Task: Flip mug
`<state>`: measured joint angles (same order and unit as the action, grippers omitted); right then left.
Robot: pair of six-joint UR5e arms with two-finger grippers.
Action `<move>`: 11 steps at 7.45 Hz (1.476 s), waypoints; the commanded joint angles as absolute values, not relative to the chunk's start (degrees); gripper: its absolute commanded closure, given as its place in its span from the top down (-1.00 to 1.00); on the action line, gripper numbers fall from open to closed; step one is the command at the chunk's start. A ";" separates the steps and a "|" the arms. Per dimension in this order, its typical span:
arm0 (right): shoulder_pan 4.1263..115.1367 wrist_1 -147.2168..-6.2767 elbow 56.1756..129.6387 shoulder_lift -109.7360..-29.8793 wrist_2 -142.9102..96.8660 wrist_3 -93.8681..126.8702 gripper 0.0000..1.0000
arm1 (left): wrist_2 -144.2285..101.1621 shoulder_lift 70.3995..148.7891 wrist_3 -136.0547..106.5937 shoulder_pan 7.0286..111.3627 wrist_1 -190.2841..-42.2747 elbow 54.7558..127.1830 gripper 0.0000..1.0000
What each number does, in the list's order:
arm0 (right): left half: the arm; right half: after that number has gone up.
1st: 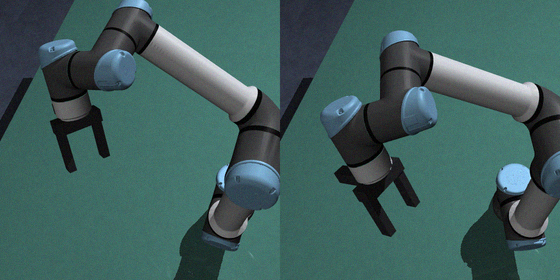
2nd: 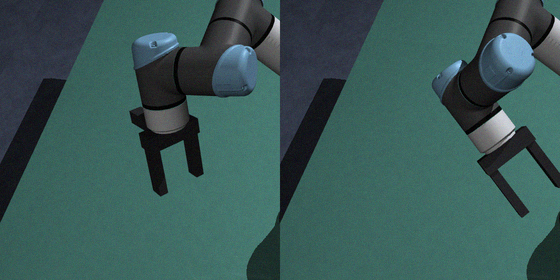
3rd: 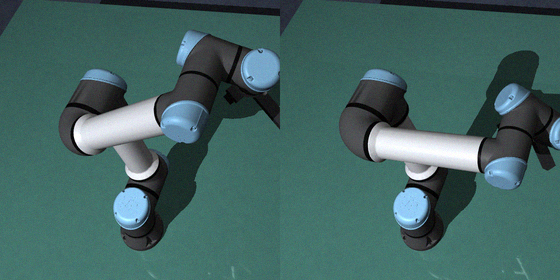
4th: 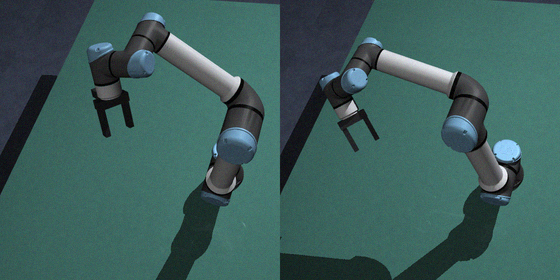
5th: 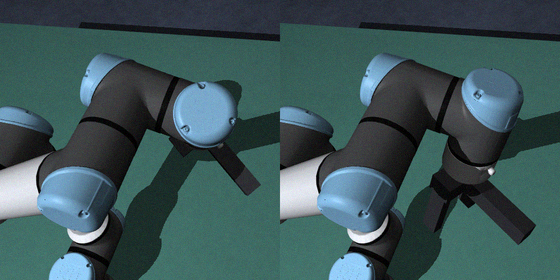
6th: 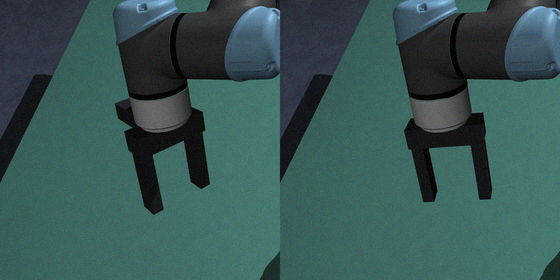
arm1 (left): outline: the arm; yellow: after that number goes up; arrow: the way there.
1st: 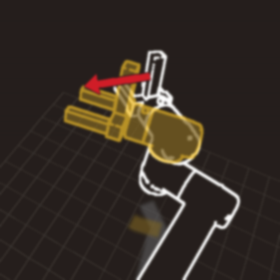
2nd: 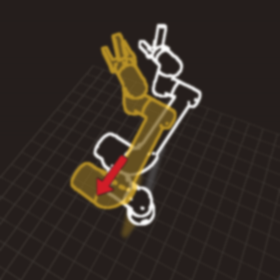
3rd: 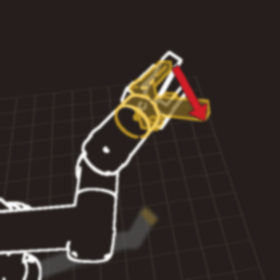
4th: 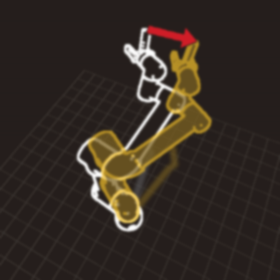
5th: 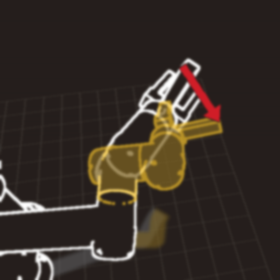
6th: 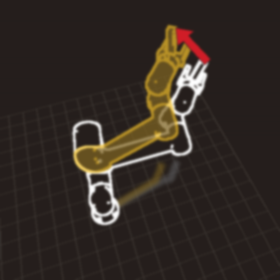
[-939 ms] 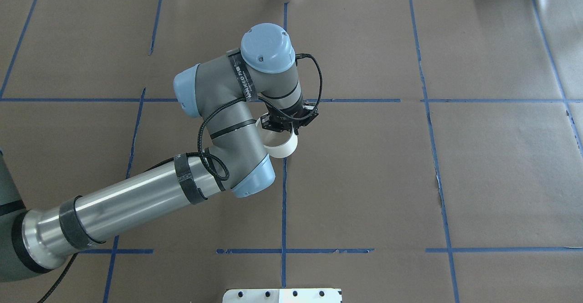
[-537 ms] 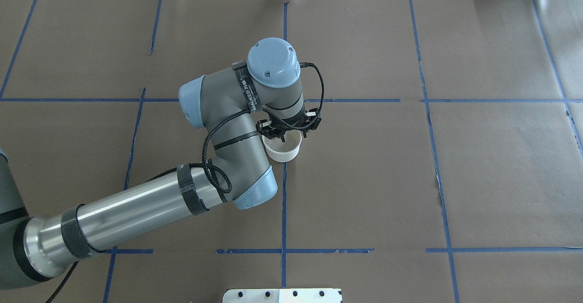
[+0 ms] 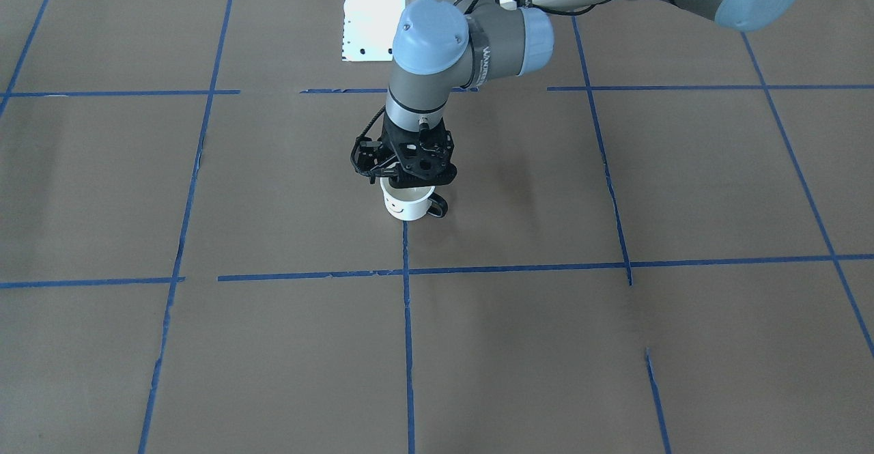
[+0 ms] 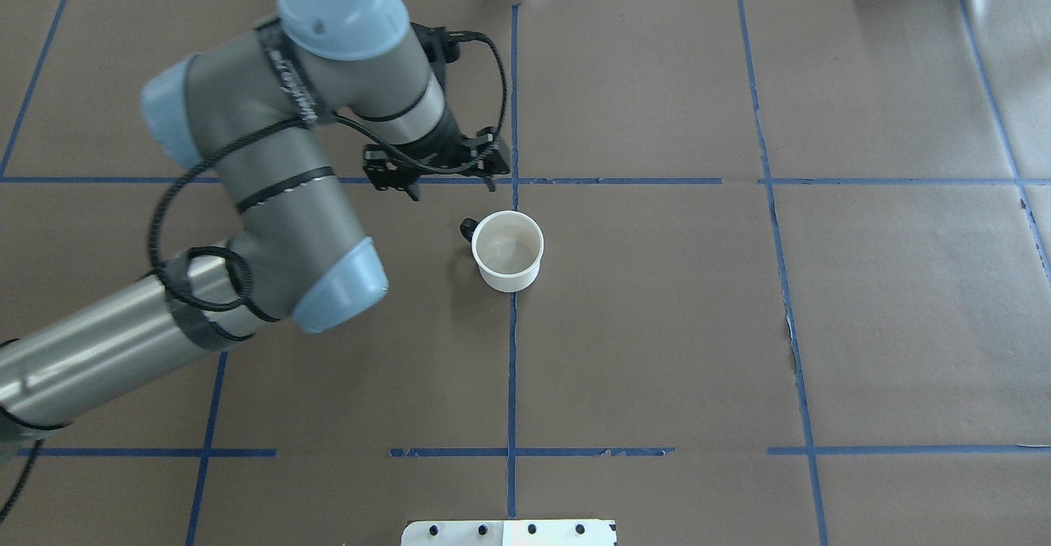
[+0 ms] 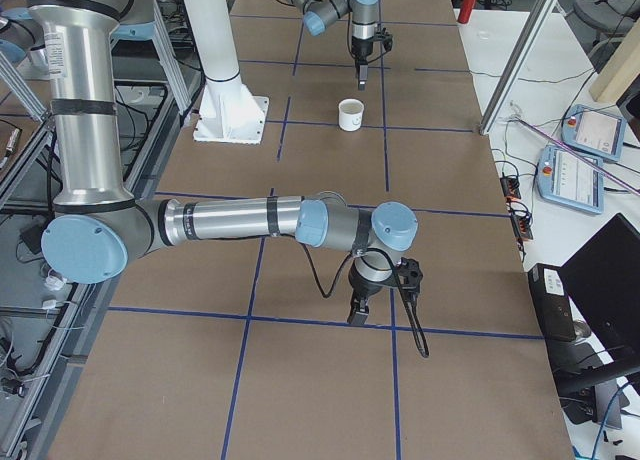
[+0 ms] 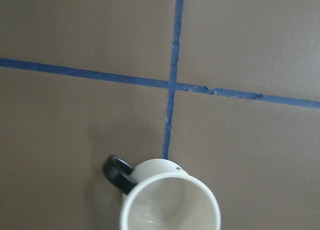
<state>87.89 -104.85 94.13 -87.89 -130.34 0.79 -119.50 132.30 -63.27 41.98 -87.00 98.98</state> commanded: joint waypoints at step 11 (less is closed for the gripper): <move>87.89 -104.85 94.13 -87.89 -130.34 0.79 1.00 | -136.06 88.33 8.96 89.38 -90.44 92.81 1.00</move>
<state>87.89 -104.85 94.13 -87.89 -130.34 0.79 -135.93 88.76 8.90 89.02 -90.24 92.88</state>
